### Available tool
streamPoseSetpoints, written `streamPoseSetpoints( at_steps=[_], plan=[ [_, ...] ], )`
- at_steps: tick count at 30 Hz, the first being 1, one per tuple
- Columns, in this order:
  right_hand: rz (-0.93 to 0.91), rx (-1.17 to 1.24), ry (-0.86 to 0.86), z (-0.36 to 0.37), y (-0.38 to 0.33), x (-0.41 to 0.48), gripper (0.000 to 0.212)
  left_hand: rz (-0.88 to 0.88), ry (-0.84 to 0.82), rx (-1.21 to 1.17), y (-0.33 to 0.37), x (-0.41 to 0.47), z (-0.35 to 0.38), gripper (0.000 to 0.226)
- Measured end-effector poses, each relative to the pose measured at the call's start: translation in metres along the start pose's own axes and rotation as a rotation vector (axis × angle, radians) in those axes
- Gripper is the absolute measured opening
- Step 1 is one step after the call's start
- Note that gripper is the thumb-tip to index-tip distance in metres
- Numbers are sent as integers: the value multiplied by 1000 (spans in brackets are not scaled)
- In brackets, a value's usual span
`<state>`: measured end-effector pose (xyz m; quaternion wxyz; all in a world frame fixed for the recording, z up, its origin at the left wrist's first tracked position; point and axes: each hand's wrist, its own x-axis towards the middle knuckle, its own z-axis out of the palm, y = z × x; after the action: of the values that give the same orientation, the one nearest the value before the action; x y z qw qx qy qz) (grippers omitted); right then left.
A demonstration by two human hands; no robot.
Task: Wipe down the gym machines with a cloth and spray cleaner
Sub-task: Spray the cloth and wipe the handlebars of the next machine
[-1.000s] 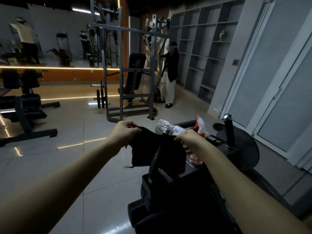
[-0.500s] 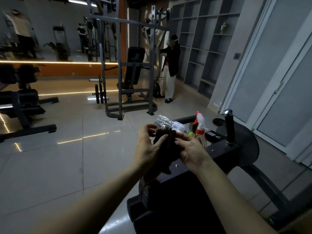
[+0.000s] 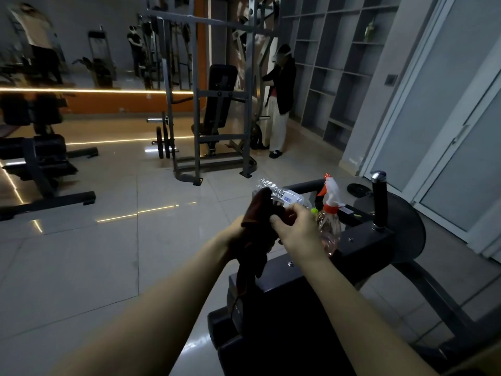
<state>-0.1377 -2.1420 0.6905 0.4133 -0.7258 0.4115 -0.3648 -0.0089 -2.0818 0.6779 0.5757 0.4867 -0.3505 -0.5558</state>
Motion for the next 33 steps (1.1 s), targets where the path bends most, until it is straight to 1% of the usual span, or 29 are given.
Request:
streamPoseSetpoints(
  at_steps=[1, 2, 3, 4, 5, 6, 7, 8, 9, 11, 12, 13, 14, 16, 18, 20, 22, 23, 24, 25, 26, 27, 28, 29, 30, 31, 32, 33],
  plan=[
    [-37, -81, 26, 0, -1, -3, 15, -4, 33, -60, 0, -1, 7, 24],
    [-69, -116, 38, 0, 0, -4, 13, 33, 115, -129, -3, -2, 17, 25],
    [-89, -98, 23, -2, 3, -4, 8, 125, 237, -115, -8, -5, 30, 25],
    [-87, -27, -21, -6, 8, -3, 4, 240, 349, -93, -19, -7, 40, 23],
    [-56, 59, -76, -11, 14, -2, 15, 371, 467, 61, -32, -6, 44, 16],
    [2, 147, -134, -17, 20, -1, 24, 480, 567, 324, -44, -5, 46, 10],
    [72, 214, -189, -24, 22, -1, 27, 534, 621, 613, -54, -3, 45, 21],
    [144, 259, -236, -28, 25, -1, 25, 538, 658, 770, -59, 2, 41, 31],
    [204, 293, -271, -32, 25, -3, 22, 522, 681, 814, -57, 6, 38, 35],
    [284, 322, -275, -30, 22, -2, 23, 469, 678, 788, -50, 17, 28, 31],
    [301, 315, -255, -29, 20, -1, 24, 462, 634, 741, -50, 21, 23, 28],
    [317, 306, -227, -28, 17, 1, 24, 456, 545, 660, -47, 21, 23, 24],
    [332, 307, -199, -28, 13, 2, 24, 446, 441, 537, -45, 23, 20, 19],
    [320, 302, -165, -29, 7, 0, 30, 361, 189, 336, -33, 26, 7, 6],
    [291, 268, -190, -33, 3, -7, 32, 191, -71, 238, -13, 23, -2, 12],
    [260, 224, -244, -37, 2, -13, 25, 14, -300, 139, 1, 25, -13, 17],
    [255, 201, -317, -41, 5, -16, 17, -63, -442, 96, 5, 28, -17, 23],
    [252, 182, -339, -43, 7, -15, 13, -49, -440, 108, 4, 30, -16, 21],
    [245, 149, -341, -45, 9, -12, 10, 1, -385, 129, 2, 29, -13, 16],
    [240, 116, -322, -46, 10, -9, 9, 66, -275, 163, -1, 26, -7, 11],
    [228, 80, -276, -45, 9, -5, 9, 133, -126, 205, -5, 23, 0, 12],
    [198, 28, -210, -43, 7, -1, 8, 201, 66, 267, -11, 19, 9, 14],
    [148, -42, -140, -41, 4, 3, 7, 268, 289, 380, -21, 17, 17, 14],
    [91, -109, -85, -37, -2, 8, 10, 331, 497, 538, -30, 16, 25, 17],
    [42, -155, -53, -32, -9, 14, 15, 363, 643, 715, -39, 13, 33, 22],
    [11, -175, -50, -28, -17, 20, 21, 389, 723, 823, -42, 11, 38, 25],
    [-8, -194, -70, -23, -25, 27, 25, 418, 747, 862, -39, 10, 41, 26],
    [-10, -217, -110, -17, -33, 36, 29, 423, 724, 856, -34, 11, 41, 28]
  ],
)
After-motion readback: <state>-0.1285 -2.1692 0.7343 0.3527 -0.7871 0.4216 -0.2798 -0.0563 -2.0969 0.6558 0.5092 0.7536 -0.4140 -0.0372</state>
